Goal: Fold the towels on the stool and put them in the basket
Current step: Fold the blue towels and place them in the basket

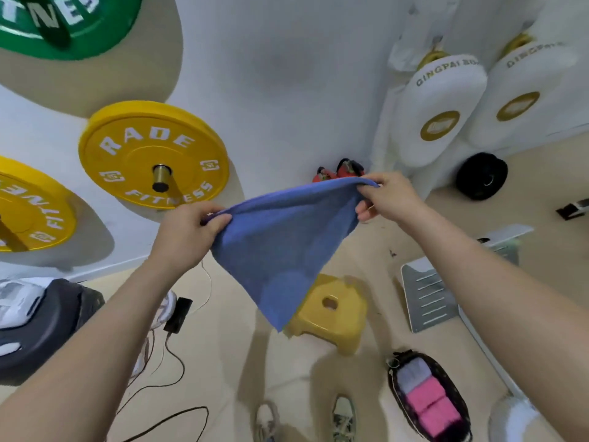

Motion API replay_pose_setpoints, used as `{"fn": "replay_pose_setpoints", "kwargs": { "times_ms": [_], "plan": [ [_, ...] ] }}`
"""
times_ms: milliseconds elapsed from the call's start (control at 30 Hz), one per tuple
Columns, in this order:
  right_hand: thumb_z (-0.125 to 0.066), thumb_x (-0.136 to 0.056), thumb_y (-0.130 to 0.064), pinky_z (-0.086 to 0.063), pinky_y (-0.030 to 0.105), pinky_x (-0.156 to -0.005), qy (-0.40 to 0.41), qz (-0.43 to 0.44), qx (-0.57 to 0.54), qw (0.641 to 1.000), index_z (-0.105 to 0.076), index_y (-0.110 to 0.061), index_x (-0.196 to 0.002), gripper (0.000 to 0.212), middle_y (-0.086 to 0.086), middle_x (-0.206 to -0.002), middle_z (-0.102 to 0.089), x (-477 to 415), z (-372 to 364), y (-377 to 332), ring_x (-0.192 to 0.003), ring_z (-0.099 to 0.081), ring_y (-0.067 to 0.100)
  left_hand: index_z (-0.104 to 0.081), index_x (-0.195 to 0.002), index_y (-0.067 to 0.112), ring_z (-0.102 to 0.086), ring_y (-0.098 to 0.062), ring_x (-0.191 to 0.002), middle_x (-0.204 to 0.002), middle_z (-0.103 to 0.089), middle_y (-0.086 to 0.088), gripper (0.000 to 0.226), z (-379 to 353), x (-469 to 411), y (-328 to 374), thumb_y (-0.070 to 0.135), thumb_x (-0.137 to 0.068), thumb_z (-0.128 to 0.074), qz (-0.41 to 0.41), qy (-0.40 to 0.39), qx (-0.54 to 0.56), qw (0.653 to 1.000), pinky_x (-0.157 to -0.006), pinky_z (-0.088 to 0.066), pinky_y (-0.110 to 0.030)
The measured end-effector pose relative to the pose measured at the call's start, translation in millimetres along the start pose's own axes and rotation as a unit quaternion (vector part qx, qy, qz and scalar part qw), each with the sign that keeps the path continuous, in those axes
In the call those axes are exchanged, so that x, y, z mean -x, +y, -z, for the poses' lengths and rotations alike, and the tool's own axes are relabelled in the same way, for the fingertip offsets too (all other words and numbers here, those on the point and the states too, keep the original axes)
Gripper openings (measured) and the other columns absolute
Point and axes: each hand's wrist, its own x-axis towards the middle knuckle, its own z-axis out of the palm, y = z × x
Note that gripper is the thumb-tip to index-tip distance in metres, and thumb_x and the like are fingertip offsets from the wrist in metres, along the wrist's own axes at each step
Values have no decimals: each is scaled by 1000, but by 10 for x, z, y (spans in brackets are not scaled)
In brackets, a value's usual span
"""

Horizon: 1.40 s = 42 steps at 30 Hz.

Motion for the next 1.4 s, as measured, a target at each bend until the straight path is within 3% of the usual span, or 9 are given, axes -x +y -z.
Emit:
{"fn": "replay_pose_setpoints", "kwargs": {
  "times_ms": [300,467,600,700,800,933,1000,1167,1400],
  "plan": [
    [-44,-84,1,-48,20,-54,129,-146,-285,939,-63,-14,-75,25,3,-68,-61,-676,-458,1192,-57,-52,15,-54,-72,33,-37,-16,-43,-46,-43,-3,25,-1275,-297,-346,21,-85,-71,-96,-494,154,851,-45,-30,-25],
    [-43,-78,2,-40,24,-55,197,-193,-317,908,-62,-11,-67,26,-4,-54,-63,-934,-812,2617,-57,-54,15,-50,-83,21,-43,1,-50,-52,-49,18,21,-2733,-32,-642,14,-85,-70,-136,-623,205,743,-51,-35,-11],
    [-36,-76,-6,-30,23,-48,228,-186,-338,894,-55,-11,-67,22,-5,-52,-55,-1104,-920,3980,-51,-40,15,-48,-86,16,-35,-3,-48,-48,-40,15,20,-4160,278,-886,16,-87,-68,-171,-635,196,727,-49,-34,-11],
    [-46,-75,-20,-25,25,-47,248,-193,-311,897,-56,-14,-67,14,-2,-62,-46,-1218,-940,4926,-52,-35,15,-51,-110,20,-55,-13,-67,-66,-60,5,23,-5132,461,-1156,17,-91,-63,-164,-682,194,686,-81,-51,-33],
    [-55,-86,-19,-35,27,-55,255,-222,-223,915,-54,-18,-68,18,1,-68,-48,-1398,-1052,5686,-59,-43,16,-54,-110,37,-65,-14,-82,-90,-71,-6,26,-5889,200,-1554,23,-90,-63,-210,-608,154,750,-90,-50,-35],
    [-58,-80,6,-32,24,-53,274,-166,-28,947,-59,-13,-81,20,13,-79,-53,-1747,-1252,6459,-61,-43,20,-69,-96,21,-62,-20,-82,-90,-69,-5,25,-6406,-722,-2199,4,-85,-54,-191,-289,105,932,-75,-50,-28],
    [-52,-79,8,-35,26,-53,311,-127,18,942,-61,-7,-103,30,15,-89,-56,-1855,-1316,6609,-69,-49,25,-67,-102,25,-60,-20,-94,-102,-65,-2,29,-6427,-1058,-2573,6,-84,-52,-168,-198,29,965,-80,-45,-26],
    [-52,-85,-20,-39,45,-101,279,-117,274,913,-40,-21,-138,55,17,-132,-48,-1759,-1736,6493,-124,-43,36,-53,-130,25,-53,-19,-118,-132,-56,1,39,-6147,-969,-3265,38,-93,-52,-25,-267,12,963,-96,-41,-30],
    [-35,-91,-57,-30,45,-111,76,-18,356,931,-21,-33,-147,62,3,-149,-33,-1834,-2246,6324,-137,-32,28,-69,-103,36,-63,-24,-102,-107,-68,5,50,-6044,-720,-3704,71,-87,-36,172,-363,197,894,-80,-55,-41]
  ]
}}
